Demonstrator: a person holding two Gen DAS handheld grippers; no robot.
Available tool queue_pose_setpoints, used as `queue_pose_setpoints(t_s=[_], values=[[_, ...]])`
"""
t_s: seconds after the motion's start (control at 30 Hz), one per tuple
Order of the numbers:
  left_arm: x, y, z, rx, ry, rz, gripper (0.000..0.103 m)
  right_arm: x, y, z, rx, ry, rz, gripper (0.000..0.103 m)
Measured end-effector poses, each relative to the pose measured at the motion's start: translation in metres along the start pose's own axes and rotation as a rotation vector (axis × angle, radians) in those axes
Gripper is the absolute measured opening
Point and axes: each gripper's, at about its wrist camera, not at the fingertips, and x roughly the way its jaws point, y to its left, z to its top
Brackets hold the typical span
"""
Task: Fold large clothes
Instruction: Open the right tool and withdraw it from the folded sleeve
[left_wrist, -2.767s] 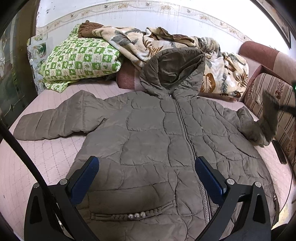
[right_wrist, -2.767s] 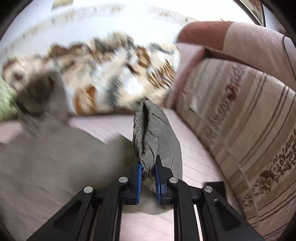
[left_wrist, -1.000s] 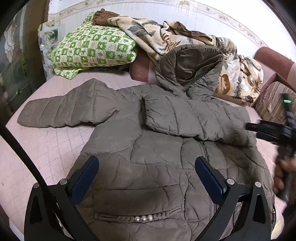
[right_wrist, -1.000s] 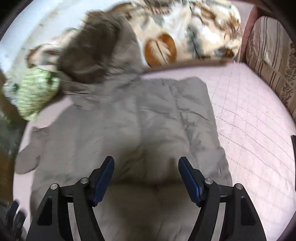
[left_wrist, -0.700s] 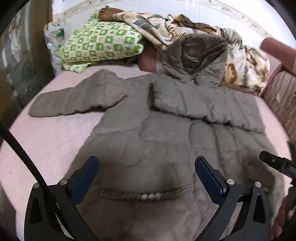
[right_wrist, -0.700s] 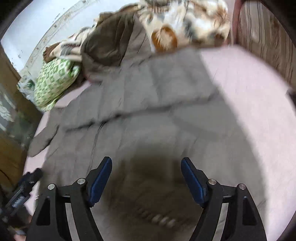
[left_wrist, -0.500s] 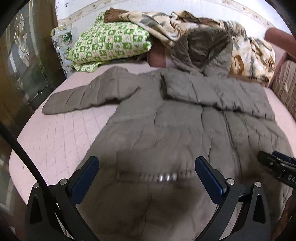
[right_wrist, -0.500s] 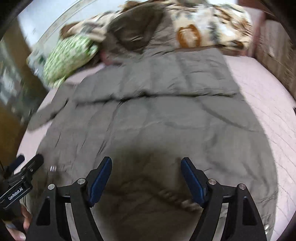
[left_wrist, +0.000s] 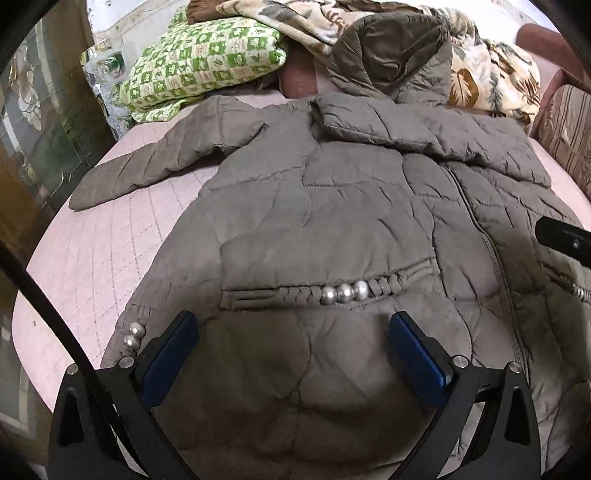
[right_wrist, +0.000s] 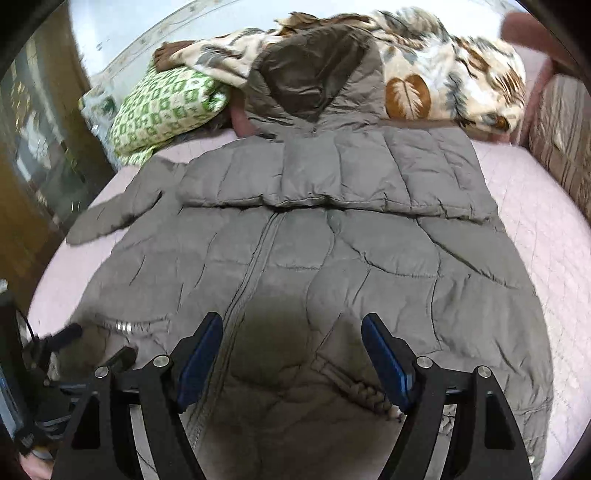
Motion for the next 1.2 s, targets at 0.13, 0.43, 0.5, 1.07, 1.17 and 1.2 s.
queue_pose_setpoints(t_s=[0.13, 0.43, 0.5, 1.07, 1.17, 1.2], values=[[0.002, 0.001, 0.003, -0.007, -0.004, -0.033, 0.103, 0.001, -0.010, 0.006, 0.068, 0.000, 0.014, 0.081], [0.000, 0.008, 0.013, -0.071, -0.020, -0.085, 0.103, -0.005, -0.039, 0.005, 0.128, -0.042, -0.006, 0.081], [0.000, 0.009, 0.014, -0.080, -0.023, -0.080, 0.103, -0.001, -0.046, 0.004, 0.152, -0.032, 0.002, 0.081], [0.002, 0.019, 0.020, -0.117, -0.026, -0.075, 0.103, 0.012, -0.042, 0.009, 0.090, -0.013, -0.036, 0.081], [-0.003, 0.029, 0.028, -0.140, -0.036, -0.099, 0.103, 0.012, -0.045, 0.009, 0.095, -0.011, -0.037, 0.081], [-0.007, 0.035, 0.032, -0.159, -0.051, -0.101, 0.103, 0.012, -0.045, 0.008, 0.095, -0.012, -0.038, 0.081]])
